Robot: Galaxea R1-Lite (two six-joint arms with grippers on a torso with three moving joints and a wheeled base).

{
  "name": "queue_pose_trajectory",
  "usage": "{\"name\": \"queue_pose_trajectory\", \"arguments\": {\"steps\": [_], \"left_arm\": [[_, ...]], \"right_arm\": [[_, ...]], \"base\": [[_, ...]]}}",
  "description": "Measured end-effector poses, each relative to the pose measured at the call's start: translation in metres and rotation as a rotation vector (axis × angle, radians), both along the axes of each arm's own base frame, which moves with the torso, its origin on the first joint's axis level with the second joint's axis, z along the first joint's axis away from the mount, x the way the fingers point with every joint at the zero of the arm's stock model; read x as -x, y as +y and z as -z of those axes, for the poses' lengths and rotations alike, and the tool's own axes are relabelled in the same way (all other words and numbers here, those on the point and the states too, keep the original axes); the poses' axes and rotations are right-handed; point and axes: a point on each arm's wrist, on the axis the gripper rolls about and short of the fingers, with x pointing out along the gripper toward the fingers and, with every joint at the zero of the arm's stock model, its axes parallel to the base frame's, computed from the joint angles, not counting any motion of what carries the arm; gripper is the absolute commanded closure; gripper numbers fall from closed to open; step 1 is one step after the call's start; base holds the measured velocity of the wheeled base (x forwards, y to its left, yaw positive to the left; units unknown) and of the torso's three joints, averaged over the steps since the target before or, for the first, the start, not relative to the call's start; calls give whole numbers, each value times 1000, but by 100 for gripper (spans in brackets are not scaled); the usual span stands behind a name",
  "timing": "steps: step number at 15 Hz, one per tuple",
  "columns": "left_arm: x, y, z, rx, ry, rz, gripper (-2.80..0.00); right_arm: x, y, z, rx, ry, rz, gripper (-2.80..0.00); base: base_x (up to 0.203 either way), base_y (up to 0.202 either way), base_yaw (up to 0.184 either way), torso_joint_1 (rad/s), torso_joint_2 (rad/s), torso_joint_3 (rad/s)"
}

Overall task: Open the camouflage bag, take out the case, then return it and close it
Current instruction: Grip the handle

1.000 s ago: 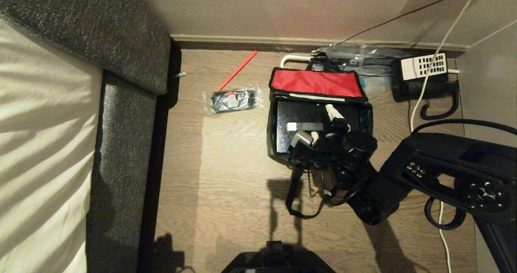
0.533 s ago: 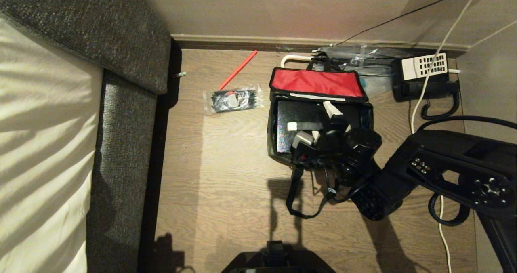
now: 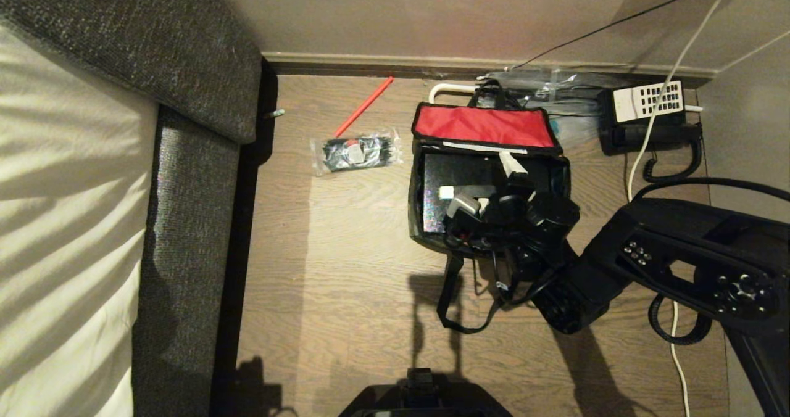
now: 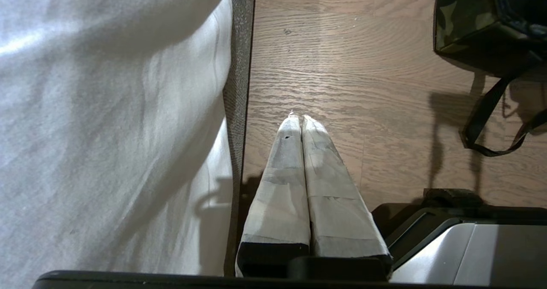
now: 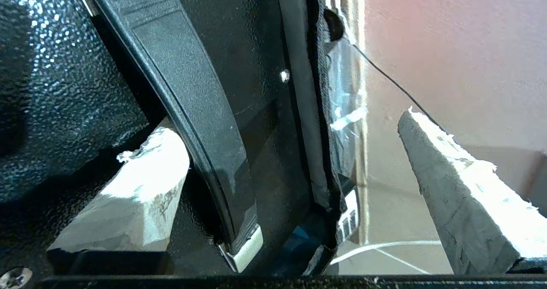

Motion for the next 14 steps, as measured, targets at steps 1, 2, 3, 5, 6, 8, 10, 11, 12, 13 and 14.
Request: {"name": "queue_pose_trajectory", "arguments": {"steps": [1, 2, 3, 5, 6, 8, 10, 11, 12, 13, 14], "left_arm": [[0, 0, 0, 0, 1, 0, 0], [0, 0, 0, 0, 1, 0, 0], [0, 0, 0, 0, 0, 0, 0], [0, 0, 0, 0, 1, 0, 0], [0, 0, 0, 0, 0, 0, 0], [0, 0, 0, 0, 1, 0, 0], [0, 0, 0, 0, 0, 0, 0], [0, 0, 0, 0, 1, 0, 0], [0, 0, 0, 0, 1, 0, 0], [0, 0, 0, 0, 0, 0, 0], [0, 0, 0, 0, 1, 0, 0]], "right_arm": [[2, -1, 6, -4, 14, -3, -280], [4, -2, 13, -8, 37, -2, -280], [5, -2, 16, -9, 44, 0, -280], [4, -2, 20, -8, 54, 0, -280], [4, -2, 21, -7, 58, 0, -280], [4, -2, 23, -12, 63, 16, -280], [4, -2, 23, -18, 68, 48, -280], [4, -2, 24, -21, 69, 53, -280], [4, -2, 24, -28, 70, 55, -280], [4, -2, 25, -28, 72, 57, -280], [3, -2, 25, -29, 71, 60, -280]], "base": [[0, 0, 0, 0, 0, 0], [0, 0, 0, 0, 0, 0], [0, 0, 0, 0, 0, 0], [0, 0, 0, 0, 0, 0], [0, 0, 0, 0, 0, 0], [0, 0, 0, 0, 0, 0], [0, 0, 0, 0, 0, 0], [0, 0, 0, 0, 0, 0], [0, 0, 0, 0, 0, 0], [0, 0, 0, 0, 0, 0], [0, 0, 0, 0, 0, 0]]}}
